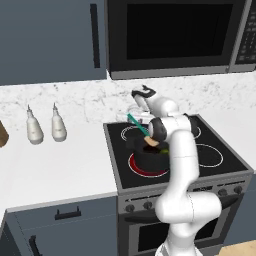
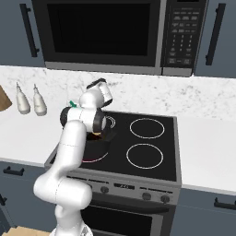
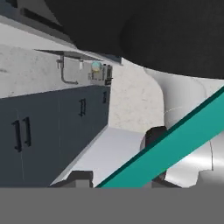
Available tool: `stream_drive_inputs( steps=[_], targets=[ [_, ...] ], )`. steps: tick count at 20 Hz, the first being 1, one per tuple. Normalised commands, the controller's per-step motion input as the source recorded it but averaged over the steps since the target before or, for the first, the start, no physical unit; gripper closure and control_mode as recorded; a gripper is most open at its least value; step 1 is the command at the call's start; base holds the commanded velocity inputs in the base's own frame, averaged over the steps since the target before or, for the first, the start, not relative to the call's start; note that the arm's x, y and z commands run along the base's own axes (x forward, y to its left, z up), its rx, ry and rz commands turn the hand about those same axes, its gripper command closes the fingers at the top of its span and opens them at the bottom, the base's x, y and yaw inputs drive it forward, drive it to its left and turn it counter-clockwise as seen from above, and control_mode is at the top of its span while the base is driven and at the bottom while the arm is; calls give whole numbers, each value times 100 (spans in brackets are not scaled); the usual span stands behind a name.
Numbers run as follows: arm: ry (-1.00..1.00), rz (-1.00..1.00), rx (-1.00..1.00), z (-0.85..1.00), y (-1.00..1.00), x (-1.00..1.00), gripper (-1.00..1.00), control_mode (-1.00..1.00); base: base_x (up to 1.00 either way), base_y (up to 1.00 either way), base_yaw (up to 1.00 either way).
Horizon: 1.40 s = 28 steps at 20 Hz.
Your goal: Put the lime and avocado in the pot. Retrieve the spatula and lightly stir the vegetables in the pot.
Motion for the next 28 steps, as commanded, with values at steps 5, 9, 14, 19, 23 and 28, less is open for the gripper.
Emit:
stream_drive_inputs(
  steps=[5, 9, 14, 19, 23, 28],
  targets=[
    [-1, 19, 34, 1, -18, -5, 100, -100, 0, 0, 0],
    [4, 2, 27, 0, -18, -65, 100, -100, 0, 0, 0],
    [9, -2, 25, 0, -1, -61, 100, -100, 0, 0, 0],
    [2, -3, 28, 9, 0, -11, 100, -100, 0, 0, 0],
    [0, 0, 33, 19, 0, -2, 100, -100, 0, 0, 0],
    [0, -1, 25, 1, -8, 0, 100, -100, 0, 0, 0]
  ],
)
